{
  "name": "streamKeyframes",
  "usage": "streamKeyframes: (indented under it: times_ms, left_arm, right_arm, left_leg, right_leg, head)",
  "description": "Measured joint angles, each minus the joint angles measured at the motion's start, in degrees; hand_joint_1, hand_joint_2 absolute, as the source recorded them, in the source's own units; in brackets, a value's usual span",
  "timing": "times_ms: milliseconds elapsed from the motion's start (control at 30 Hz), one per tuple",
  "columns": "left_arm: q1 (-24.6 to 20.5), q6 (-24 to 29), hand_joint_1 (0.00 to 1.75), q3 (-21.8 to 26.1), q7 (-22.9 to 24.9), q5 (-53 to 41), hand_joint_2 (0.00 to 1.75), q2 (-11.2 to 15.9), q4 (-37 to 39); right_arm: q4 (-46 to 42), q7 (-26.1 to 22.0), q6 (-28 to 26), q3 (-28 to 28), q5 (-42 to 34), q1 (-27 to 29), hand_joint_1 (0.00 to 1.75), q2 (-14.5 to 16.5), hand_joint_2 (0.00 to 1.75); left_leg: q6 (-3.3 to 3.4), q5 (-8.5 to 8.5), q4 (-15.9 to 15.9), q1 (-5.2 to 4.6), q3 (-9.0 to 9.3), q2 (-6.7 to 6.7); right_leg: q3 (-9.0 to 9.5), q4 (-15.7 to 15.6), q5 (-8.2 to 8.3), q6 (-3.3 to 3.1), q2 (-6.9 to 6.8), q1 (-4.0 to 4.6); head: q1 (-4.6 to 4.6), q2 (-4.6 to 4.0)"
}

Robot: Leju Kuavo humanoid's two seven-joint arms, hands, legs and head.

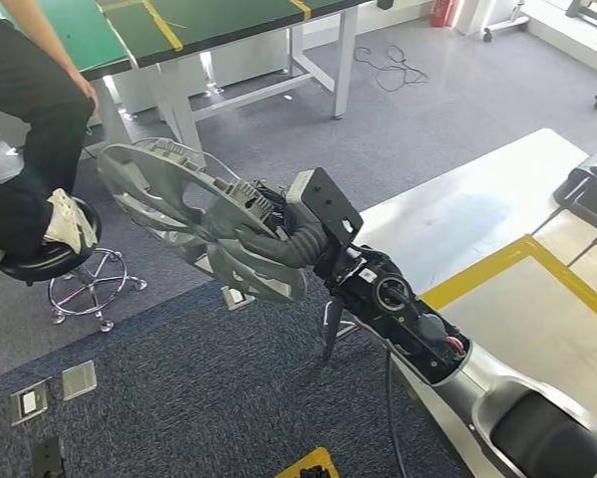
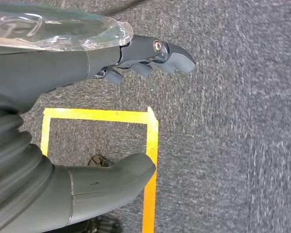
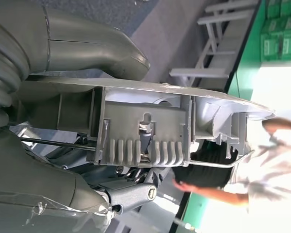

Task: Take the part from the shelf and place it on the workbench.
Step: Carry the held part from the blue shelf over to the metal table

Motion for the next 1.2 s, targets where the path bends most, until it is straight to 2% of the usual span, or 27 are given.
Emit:
streamKeyframes:
  times_ms: [67,100,133,200,233,267,333,367,400,433,467,500,567,633,700,733,800,833,867,900,933,967,1000,1033,1100,1167,1200]
  left_arm:
    - [-0.06,0.00,0.00,-0.01,0.00,0.01,1.75,0.01,0.00]
    - [-0.09,-0.01,0.00,-0.02,0.00,0.02,1.75,0.04,0.01]
    - [-0.11,-0.02,0.00,-0.02,0.00,0.04,1.75,0.08,0.01]
    - [-0.16,-0.06,0.00,-0.05,0.00,0.15,1.75,0.07,0.01]
    - [-0.22,-0.09,0.00,-0.10,0.00,0.19,1.75,0.03,0.00]
    - [-0.27,-0.11,0.00,-0.16,0.00,0.21,1.75,-0.02,0.00]
    - [-0.21,-0.13,0.00,-0.26,0.00,0.23,1.75,-0.06,0.00]
    - [-0.10,-0.13,0.00,-0.28,0.00,0.26,1.75,-0.04,0.00]
    - [0.04,-0.13,0.00,-0.29,0.00,0.29,1.75,-0.01,0.00]
    - [0.13,-0.13,0.00,-0.31,0.00,0.31,1.75,0.02,0.00]
    - [0.17,-0.13,0.00,-0.33,0.00,0.33,1.75,0.02,0.00]
    - [0.16,-0.13,0.00,-0.36,0.00,0.33,1.75,0.03,0.00]
    - [0.03,-0.13,0.00,-0.40,0.00,0.33,1.75,0.10,0.00]
    - [-0.07,-0.13,0.00,-0.54,0.00,0.34,1.75,0.19,0.00]
    - [-0.15,-0.13,0.00,-0.76,0.00,0.37,1.75,0.20,0.00]
    - [-0.20,-0.13,0.00,-0.85,0.00,0.38,1.75,0.16,-0.01]
    - [-0.27,-0.13,0.00,-0.98,0.00,0.39,1.75,0.07,-0.02]
    - [-0.24,-0.13,0.00,-1.03,0.00,0.40,1.75,0.07,-0.02]
    - [-0.18,-0.13,0.00,-1.08,0.00,0.42,1.75,0.08,-0.02]
    - [-0.13,-0.13,0.00,-1.12,0.00,0.43,1.75,0.11,-0.02]
    - [-0.10,-0.13,0.00,-1.16,0.00,0.45,1.75,0.12,-0.02]
    - [-0.09,-0.13,0.00,-1.20,0.00,0.47,1.75,0.11,-0.02]
    - [-0.09,-0.13,0.00,-1.24,0.00,0.49,1.75,0.08,-0.02]
    - [-0.10,-0.13,0.00,-1.26,0.00,0.51,1.75,0.05,-0.02]
    - [-0.13,-0.13,0.00,-1.27,0.00,0.57,1.75,0.10,-0.02]
    - [-0.18,-0.13,0.00,-1.27,0.00,0.65,1.75,0.17,-0.02]
    - [-0.21,-0.12,0.00,-1.28,0.00,0.70,1.75,0.14,-0.03]
  right_arm:
    - [-0.01,-0.05,-0.20,0.01,0.03,-0.05,1.75,-0.01,1.75]
    - [-0.01,-0.09,-0.25,0.03,0.05,-0.10,1.75,-0.01,1.75]
    - [-0.02,-0.13,-0.31,0.05,0.06,-0.14,1.75,-0.01,1.75]
    - [-0.02,-0.09,-0.49,0.07,0.14,-0.09,1.75,-0.02,1.75]
    - [-0.02,-0.05,-0.56,0.05,0.18,-0.10,1.75,-0.03,1.75]
    - [-0.02,-0.02,-0.62,0.04,0.22,-0.14,1.75,-0.04,1.75]
    - [-0.03,0.00,-0.70,0.05,0.24,-0.24,1.75,-0.05,1.75]
    - [-0.03,0.03,-0.77,0.08,0.24,-0.22,1.75,-0.05,1.75]
    - [-0.03,0.09,-0.84,0.10,0.24,-0.17,1.75,-0.05,1.75]
    - [-0.03,0.18,-0.90,0.11,0.24,-0.10,1.75,-0.05,1.75]
    - [-0.02,0.26,-0.96,0.13,0.24,-0.03,1.75,-0.05,1.75]
    - [-0.03,0.33,-1.01,0.14,0.24,0.01,1.75,-0.05,1.75]
    - [-0.04,0.36,-1.05,0.13,0.24,-0.01,1.75,-0.05,1.75]
    - [-0.04,0.38,-1.10,0.13,0.24,-0.01,1.75,-0.05,1.75]
    - [-0.05,0.42,-1.25,0.09,0.24,0.08,1.75,-0.05,1.75]
    - [-0.06,0.44,-1.34,0.06,0.24,0.17,1.75,-0.06,1.75]
    - [-0.11,0.45,-1.48,-0.01,0.24,0.26,1.75,-0.09,1.75]
    - [-0.14,0.45,-1.52,-0.03,0.24,0.32,1.75,-0.11,1.75]
    - [-0.15,0.45,-1.53,-0.03,0.24,0.37,1.75,-0.11,1.75]
    - [-0.15,0.45,-1.54,-0.02,0.25,0.44,1.75,-0.11,1.75]
    - [-0.15,0.46,-1.55,-0.01,0.25,0.55,1.75,-0.12,1.75]
    - [-0.15,0.48,-1.57,-0.01,0.26,0.64,1.75,-0.16,1.75]
    - [-0.16,0.50,-1.60,-0.03,0.26,0.70,1.75,-0.20,1.75]
    - [-0.17,0.51,-1.64,-0.05,0.26,0.74,1.75,-0.25,1.75]
    - [-0.30,0.51,-1.70,-0.09,0.25,0.70,1.75,-0.29,1.75]
    - [-0.52,0.50,-1.84,-0.10,0.25,0.70,1.75,-0.30,1.75]
    - [-0.62,0.50,-1.99,-0.13,0.26,0.72,1.75,-0.31,1.75]
  left_leg:
    - [-0.48,-0.34,0.09,-0.23,0.33,1.11]
    - [-0.73,-0.44,0.15,-0.38,0.37,1.65]
    - [-0.96,-0.47,0.16,-0.53,0.36,2.20]
    - [-1.52,-0.69,0.23,-0.47,0.38,3.12]
    - [-1.80,-1.22,0.74,-0.36,0.22,2.63]
    - [-2.03,-2.33,2.42,-0.23,-0.51,1.51]
    - [-2.23,-5.85,9.56,-0.11,-3.98,-1.46]
    - [-2.24,-7.51,14.05,-0.11,-6.33,-2.27]
    - [-2.22,-8.27,17.36,-0.14,-8.23,-2.60]
    - [-2.13,-7.94,18.65,-0.17,-9.24,-2.74]
    - [-1.97,-6.38,17.29,-0.17,-8.96,-2.84]
    - [-1.75,-4.05,13.71,-0.18,-7.52,-3.14]
    - [-1.29,-0.16,4.87,-0.08,-3.59,-5.29]
    - [-1.07,0.90,0.68,-0.11,-1.67,-6.81]
    - [-0.82,0.92,0.30,-0.25,-1.44,-5.95]
    - [-0.56,1.03,-0.01,-0.21,-1.23,-5.27]
    - [-0.04,1.21,-0.71,-0.08,-0.68,-3.90]
    - [0.16,1.18,-0.92,-0.11,-0.44,-3.18]
    - [0.29,1.08,-0.96,-0.18,-0.31,-2.51]
    - [0.39,0.97,-0.94,-0.21,-0.23,-1.78]
    - [0.42,0.86,-0.93,-0.23,-0.15,-1.11]
    - [0.36,0.74,-0.90,-0.22,-0.06,-0.47]
    - [0.21,0.58,-0.87,-0.19,0.11,0.13]
    - [-0.01,0.37,-0.80,-0.15,0.32,0.71]
    - [-0.56,-0.02,-0.63,-0.32,0.62,1.81]
    - [-1.10,-0.13,-0.54,-0.60,0.66,2.85]
    - [-1.38,-0.15,-0.49,-0.60,0.70,3.46]
  right_leg:
    - [4.19,-7.84,2.62,-0.33,-1.96,0.47]
    - [5.24,-9.86,2.99,-0.62,-2.59,0.72]
    - [5.53,-10.48,2.76,-0.91,-2.65,1.00]
    - [5.50,-10.78,2.98,-1.71,-1.44,1.02]
    - [5.56,-10.94,3.12,-2.04,-0.82,0.97]
    - [5.65,-11.11,3.28,-2.42,-0.23,0.87]
    - [5.70,-11.23,3.44,-2.89,0.96,0.81]
    - [5.68,-11.23,3.46,-3.04,1.61,0.84]
    - [5.68,-11.23,3.47,-3.12,2.35,0.90]
    - [5.70,-11.22,3.48,-3.16,3.12,0.96]
    - [5.73,-11.21,3.50,-3.19,3.91,0.99]
    - [5.79,-11.19,3.51,-3.20,4.70,1.01]
    - [5.74,-11.09,3.51,-3.06,6.14,1.02]
    - [5.34,-11.02,3.61,-2.60,7.36,0.83]
    - [5.02,-11.23,3.83,-1.87,8.53,0.50]
    - [4.73,-10.94,3.61,-1.55,8.16,0.51]
    - [3.02,-7.42,1.53,-1.02,5.17,0.67]
    - [1.35,-3.77,-0.30,-0.80,3.16,0.69]
    - [-0.49,0.31,-2.11,-0.56,1.89,0.55]
    - [-2.16,3.82,-3.36,-0.32,1.30,0.32]
    - [-3.13,5.80,-3.75,-0.11,1.02,0.10]
    - [-2.94,5.43,-3.00,0.08,0.79,-0.12]
    - [-1.52,2.65,-1.30,0.20,0.37,-0.28]
    - [0.65,-1.64,0.74,0.26,-0.43,-0.36]
    - [4.61,-9.11,3.10,0.04,-2.71,0.05]
    - [5.57,-11.05,3.10,-0.63,-3.27,0.61]
    - [5.50,-11.15,3.26,-1.10,-2.53,0.64]
  head:
    - [0.10,0.00]
    - [0.03,0.00]
    - [-0.14,0.00]
    - [-0.44,0.00]
    - [-0.59,0.00]
    - [-0.74,0.00]
    - [-1.12,0.00]
    - [-1.25,0.00]
    - [-1.31,0.00]
    - [-1.34,0.00]
    - [-1.34,0.00]
    - [-1.37,0.00]
    - [-1.41,0.00]
    - [-1.49,0.00]
    - [-1.55,0.00]
    - [-1.50,0.00]
    - [-1.08,0.00]
    - [-0.86,0.00]
    - [-0.67,0.00]
    - [-0.61,0.00]
    - [-0.59,0.00]
    - [-0.51,0.00]
    - [-0.42,0.00]
    - [-0.31,0.00]
    - [-0.20,0.00]
    - [-0.42,0.00]
    - [-0.56,0.00]
